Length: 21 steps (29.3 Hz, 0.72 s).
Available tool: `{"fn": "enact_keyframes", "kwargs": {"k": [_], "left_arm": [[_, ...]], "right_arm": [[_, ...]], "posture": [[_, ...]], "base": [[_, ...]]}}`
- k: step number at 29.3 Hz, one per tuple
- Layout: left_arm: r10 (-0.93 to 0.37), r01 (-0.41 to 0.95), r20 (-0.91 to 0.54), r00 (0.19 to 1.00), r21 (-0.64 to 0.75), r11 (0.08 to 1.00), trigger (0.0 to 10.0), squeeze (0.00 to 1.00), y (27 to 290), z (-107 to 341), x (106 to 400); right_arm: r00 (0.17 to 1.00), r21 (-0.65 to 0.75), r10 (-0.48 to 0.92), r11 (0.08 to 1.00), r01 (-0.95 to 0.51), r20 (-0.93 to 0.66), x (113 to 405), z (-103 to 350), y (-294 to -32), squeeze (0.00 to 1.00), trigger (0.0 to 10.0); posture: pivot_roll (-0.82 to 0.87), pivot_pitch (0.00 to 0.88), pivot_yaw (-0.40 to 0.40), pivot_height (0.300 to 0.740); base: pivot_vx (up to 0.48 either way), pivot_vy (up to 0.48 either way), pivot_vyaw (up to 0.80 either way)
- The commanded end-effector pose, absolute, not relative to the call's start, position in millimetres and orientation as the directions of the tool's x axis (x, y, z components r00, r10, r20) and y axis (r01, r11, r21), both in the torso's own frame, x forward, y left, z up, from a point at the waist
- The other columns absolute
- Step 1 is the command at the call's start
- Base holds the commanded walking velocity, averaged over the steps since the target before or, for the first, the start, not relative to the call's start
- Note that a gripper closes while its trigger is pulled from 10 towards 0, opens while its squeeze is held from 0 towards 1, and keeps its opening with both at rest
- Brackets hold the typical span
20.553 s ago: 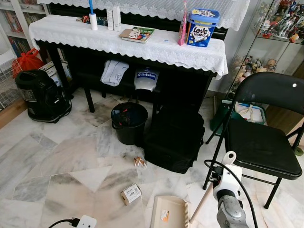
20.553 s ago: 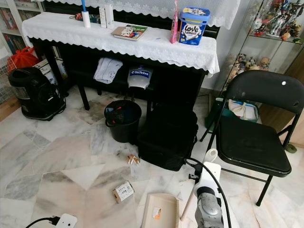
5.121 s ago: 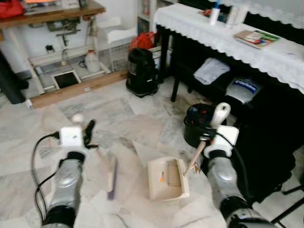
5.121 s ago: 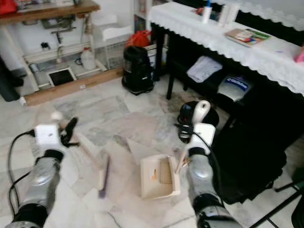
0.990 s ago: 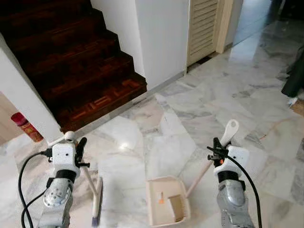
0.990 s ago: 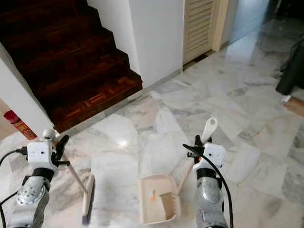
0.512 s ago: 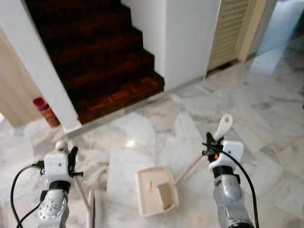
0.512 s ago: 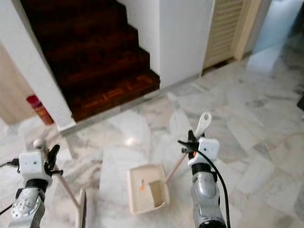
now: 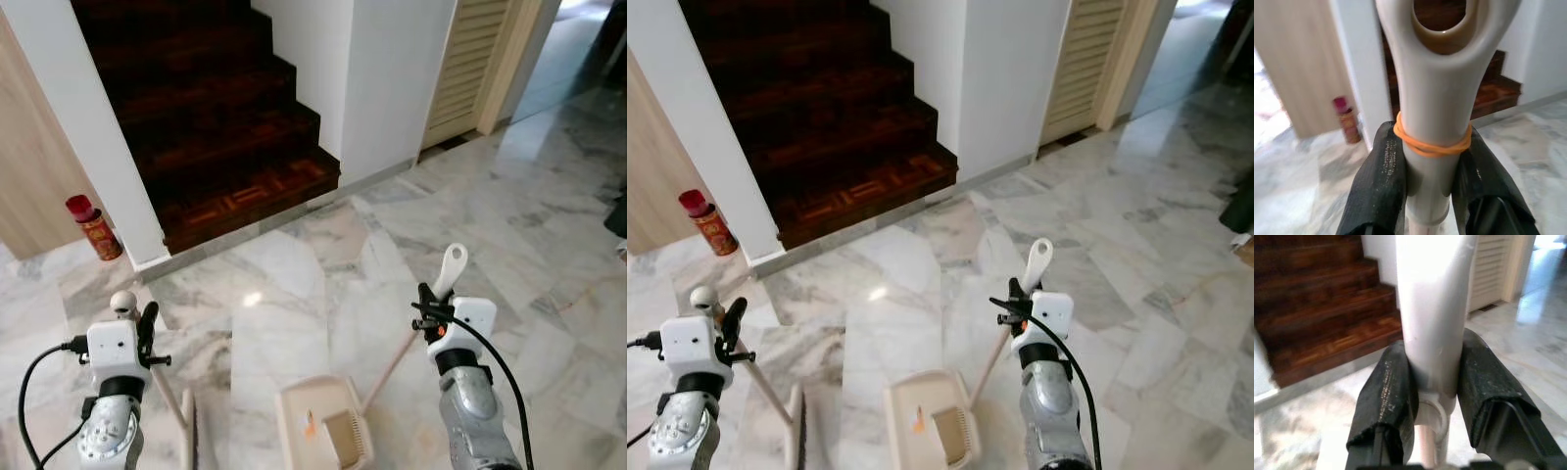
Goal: Sweep floor
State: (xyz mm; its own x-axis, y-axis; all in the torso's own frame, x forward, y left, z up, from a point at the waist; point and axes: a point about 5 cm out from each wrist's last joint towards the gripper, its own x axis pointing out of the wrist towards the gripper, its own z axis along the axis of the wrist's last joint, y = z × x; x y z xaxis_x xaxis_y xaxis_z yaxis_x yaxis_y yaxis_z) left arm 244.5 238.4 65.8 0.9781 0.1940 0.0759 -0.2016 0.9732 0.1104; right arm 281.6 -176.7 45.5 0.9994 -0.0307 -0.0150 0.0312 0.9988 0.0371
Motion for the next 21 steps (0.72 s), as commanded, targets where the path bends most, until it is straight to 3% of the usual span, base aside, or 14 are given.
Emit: {"fn": "enact_keyframes", "kwargs": {"k": [1,4,21], "left_arm": [[0.201,-0.218,0.120,0.972,0.141,0.966,10.0,0.00,244.8,76.2,244.9],[0.197,-0.213,0.121,0.973,0.140,0.967,10.0,0.00,243.6,76.1,244.9],[0.189,-0.204,0.114,0.975,0.138,0.969,10.0,0.00,240.3,74.8,241.0]], "right_arm": [[0.998,0.044,0.001,0.999,-0.003,0.064,291.3,62.8,-167.4,0.00,10.0],[0.998,0.046,0.004,0.999,-0.007,0.062,290.8,62.4,-166.2,0.00,10.0],[0.999,0.070,0.016,0.997,-0.019,0.043,286.7,59.0,-164.6,0.00,10.0]], "posture": [[0.01,0.000,0.001,0.740],[0.01,0.000,0.001,0.740],[0.01,0.000,-0.004,0.740]], "base": [[0.000,0.356,0.80],[0.000,0.356,0.56],[0.000,0.358,0.00]]}}
